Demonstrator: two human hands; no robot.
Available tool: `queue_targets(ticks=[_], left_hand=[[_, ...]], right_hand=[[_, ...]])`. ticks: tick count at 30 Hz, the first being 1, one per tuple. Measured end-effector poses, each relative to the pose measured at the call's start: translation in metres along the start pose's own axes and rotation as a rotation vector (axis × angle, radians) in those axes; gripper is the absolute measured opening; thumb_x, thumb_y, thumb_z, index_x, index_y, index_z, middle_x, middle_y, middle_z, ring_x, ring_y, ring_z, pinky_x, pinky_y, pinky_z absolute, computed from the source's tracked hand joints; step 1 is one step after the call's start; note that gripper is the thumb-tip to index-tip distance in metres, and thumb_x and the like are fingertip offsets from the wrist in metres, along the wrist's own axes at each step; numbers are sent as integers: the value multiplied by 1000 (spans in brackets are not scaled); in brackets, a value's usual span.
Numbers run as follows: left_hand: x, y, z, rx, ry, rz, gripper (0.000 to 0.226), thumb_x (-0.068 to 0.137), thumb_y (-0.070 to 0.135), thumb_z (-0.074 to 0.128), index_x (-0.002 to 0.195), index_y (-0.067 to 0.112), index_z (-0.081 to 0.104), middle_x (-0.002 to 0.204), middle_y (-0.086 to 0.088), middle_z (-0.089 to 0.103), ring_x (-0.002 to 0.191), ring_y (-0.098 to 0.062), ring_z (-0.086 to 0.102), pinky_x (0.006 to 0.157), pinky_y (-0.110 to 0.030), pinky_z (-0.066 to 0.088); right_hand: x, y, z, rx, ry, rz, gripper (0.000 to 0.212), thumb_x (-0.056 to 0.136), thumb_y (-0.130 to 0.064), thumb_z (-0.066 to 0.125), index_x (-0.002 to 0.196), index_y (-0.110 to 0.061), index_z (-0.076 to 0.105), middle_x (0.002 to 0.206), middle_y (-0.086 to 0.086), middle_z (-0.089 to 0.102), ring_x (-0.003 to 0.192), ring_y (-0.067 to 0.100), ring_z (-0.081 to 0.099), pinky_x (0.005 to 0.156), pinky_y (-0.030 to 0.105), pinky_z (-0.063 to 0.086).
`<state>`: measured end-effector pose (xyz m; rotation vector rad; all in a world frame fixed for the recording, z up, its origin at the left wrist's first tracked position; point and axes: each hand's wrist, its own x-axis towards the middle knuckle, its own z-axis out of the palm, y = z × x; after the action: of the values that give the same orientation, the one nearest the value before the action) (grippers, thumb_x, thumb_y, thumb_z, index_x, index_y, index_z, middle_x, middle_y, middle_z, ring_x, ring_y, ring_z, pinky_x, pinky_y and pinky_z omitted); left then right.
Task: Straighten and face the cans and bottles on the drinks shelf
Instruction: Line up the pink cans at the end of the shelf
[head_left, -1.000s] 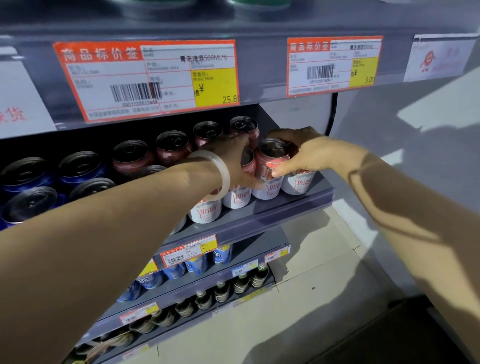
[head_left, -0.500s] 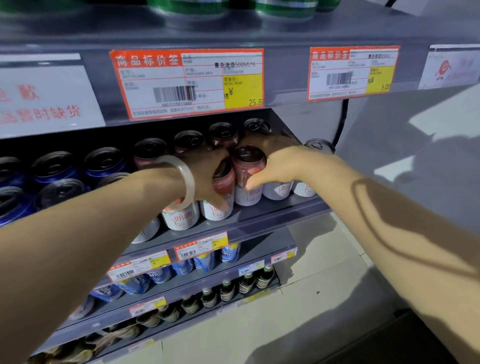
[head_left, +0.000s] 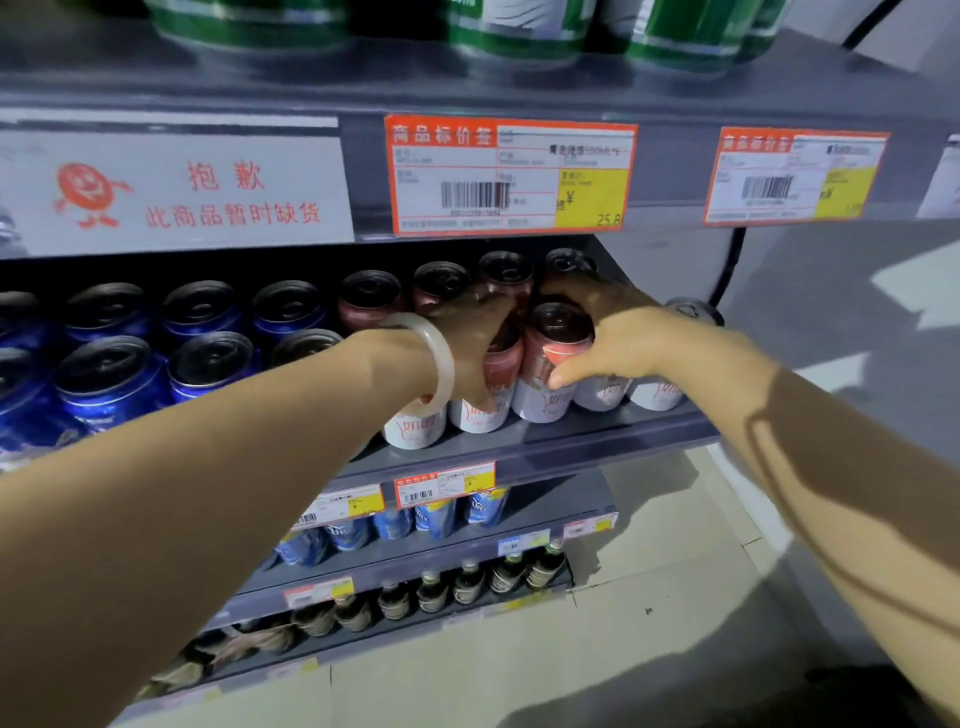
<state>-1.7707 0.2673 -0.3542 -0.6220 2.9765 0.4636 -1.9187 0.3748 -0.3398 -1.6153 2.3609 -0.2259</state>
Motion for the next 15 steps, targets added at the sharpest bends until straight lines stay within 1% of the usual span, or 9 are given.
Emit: queue_targets(ticks=[1,2,4,5,7,8,10,12,15], left_hand=[[-7,-1,-2,-16,50,8,101,65,32,80,146,24,18,146,-4,33,131,-24,37,103,-31,34],[-15,-3,-5,-25,118,13,97,64,38,79,144,27,24,143,-3,37,129,-24,38,103,-31,34],[-31,-11,-10,9,242,3,83,62,48,76,133,25,40,132,-3,47,121,-25,46,100,-33,39],[-37,-19,-12,46,268,-24,78,61,52,75,128,24,47,127,-3,51,116,-26,49,97,-34,41],[-48,-31,-13,53,237,-116,76,56,56,74,122,26,51,117,0,56,110,-26,53,90,-33,44],[-53,-35,-13,26,205,-158,75,54,57,74,120,28,51,113,2,56,107,-25,54,86,-31,44],[-57,-38,-9,-21,168,-185,74,54,55,76,119,29,50,110,3,57,103,-23,54,82,-29,44],[-57,-38,-5,-68,162,-171,72,58,46,79,120,24,49,112,0,57,102,-22,54,80,-27,42],[-56,-38,-4,-86,170,-155,70,62,36,81,122,19,48,116,-2,56,103,-23,53,82,-29,44]], right_hand=[[-1,-3,0,-1,25,-28,89,55,-48,81,132,-38,40,138,1,47,124,27,45,102,38,40],[-3,-8,0,8,43,-43,88,57,-49,80,133,-38,39,137,0,46,125,26,44,102,35,39],[-6,-23,1,10,45,-60,79,64,-47,78,134,-34,42,133,-2,49,123,22,46,94,24,36],[-5,-32,4,-8,63,-93,75,65,-48,77,131,-33,46,131,-1,51,121,22,47,94,24,37],[1,-50,14,-48,100,-174,66,60,-55,72,120,-34,53,123,0,57,114,25,52,93,31,42],[4,-57,20,-53,102,-179,65,60,-57,68,118,-33,53,121,1,58,113,26,52,92,32,43],[9,-68,32,-61,89,-173,70,64,-56,68,126,-29,49,128,5,53,118,29,48,96,36,41],[11,-76,39,-60,97,-192,73,68,-51,70,132,-26,46,135,8,47,122,32,43,101,40,39],[12,-77,39,-55,54,-188,67,78,-41,66,138,-26,41,143,7,38,130,33,34,106,39,34]])
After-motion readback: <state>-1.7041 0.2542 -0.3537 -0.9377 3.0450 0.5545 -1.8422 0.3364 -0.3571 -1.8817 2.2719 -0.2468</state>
